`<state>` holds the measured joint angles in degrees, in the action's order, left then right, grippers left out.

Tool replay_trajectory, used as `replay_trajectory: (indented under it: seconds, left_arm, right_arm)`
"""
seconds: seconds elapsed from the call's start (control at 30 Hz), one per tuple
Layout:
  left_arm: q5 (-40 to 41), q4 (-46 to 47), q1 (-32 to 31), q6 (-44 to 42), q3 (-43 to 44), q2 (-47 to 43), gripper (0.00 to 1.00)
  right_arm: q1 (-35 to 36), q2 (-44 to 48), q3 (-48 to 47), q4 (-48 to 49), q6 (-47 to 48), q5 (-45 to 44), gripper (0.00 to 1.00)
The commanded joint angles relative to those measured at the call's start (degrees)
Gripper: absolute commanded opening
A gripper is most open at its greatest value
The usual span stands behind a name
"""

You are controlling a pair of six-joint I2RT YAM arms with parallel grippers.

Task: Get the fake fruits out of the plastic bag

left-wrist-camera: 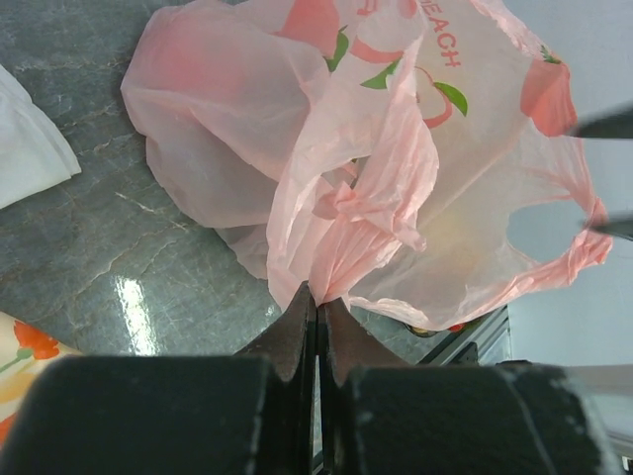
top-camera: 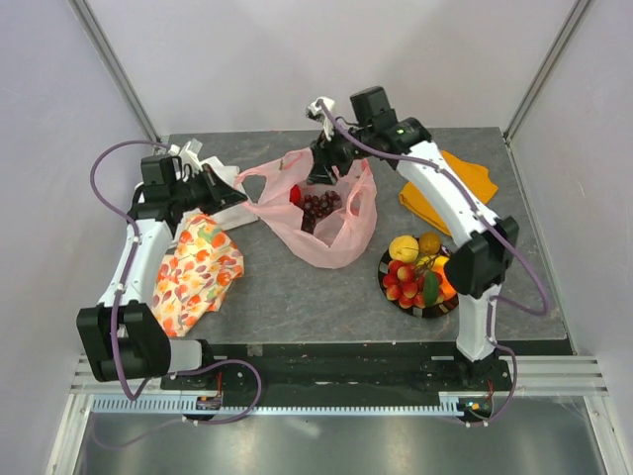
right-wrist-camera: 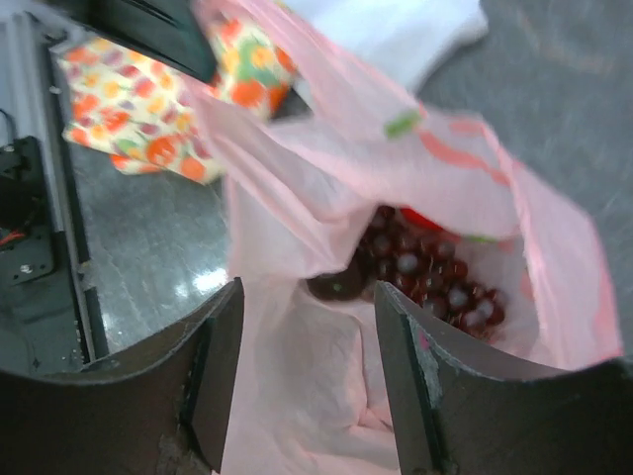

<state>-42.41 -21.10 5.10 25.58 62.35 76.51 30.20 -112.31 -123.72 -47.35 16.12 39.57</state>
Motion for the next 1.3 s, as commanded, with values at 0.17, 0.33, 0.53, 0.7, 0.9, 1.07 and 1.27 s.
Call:
replay_trajectory:
  seconds: [0.17, 0.33, 0.53, 0.7, 0.9, 1.07, 1.27]
  left_arm:
    - [2.0, -5.4, 0.0, -2.9, 1.5, -4.6, 0.02]
    - [3.7, -8.8, 0.0, -5.1, 0.7, -5.1, 0.02]
    - [2.5, -8.5, -0.1, -5.5, -0.5, -5.1, 0.02]
    - [2.5, -8.1, 0.0, -5.6, -1.8, -4.9, 0.02]
    - [2.4, -8.2, 0.0, -5.6, -2.8, -5.1, 0.02]
    - [2.2, -9.8, 0.0, -6.4, -3.5, -5.8, 0.02]
    - [4.2, -11.6, -0.1, -4.8, -7.0, -6.4, 0.02]
  right_arm:
    - [-1.3, -11.9, 1.8, 3.5, -5.1, -18.2, 0.78]
    - [-1.2, -17.8, 0.3, 5.3, -5.8, -23.4, 0.89]
    - [-0.8, -23.7, -2.8, 5.3, -5.0, -26.6, 0.93]
    - [-0.3, -25.8, -2.9, 6.4, -5.0, -26.3, 0.90]
    - [0.0, -26.8, -5.2, 6.7, -3.6, -27.3, 0.54]
    - [0.0, -17.7, 0.3, 4.2, 0.8, -34.6, 0.48]
    - [0.5, -8.5, 13.9, -0.8, 2.6, -36.7, 0.58]
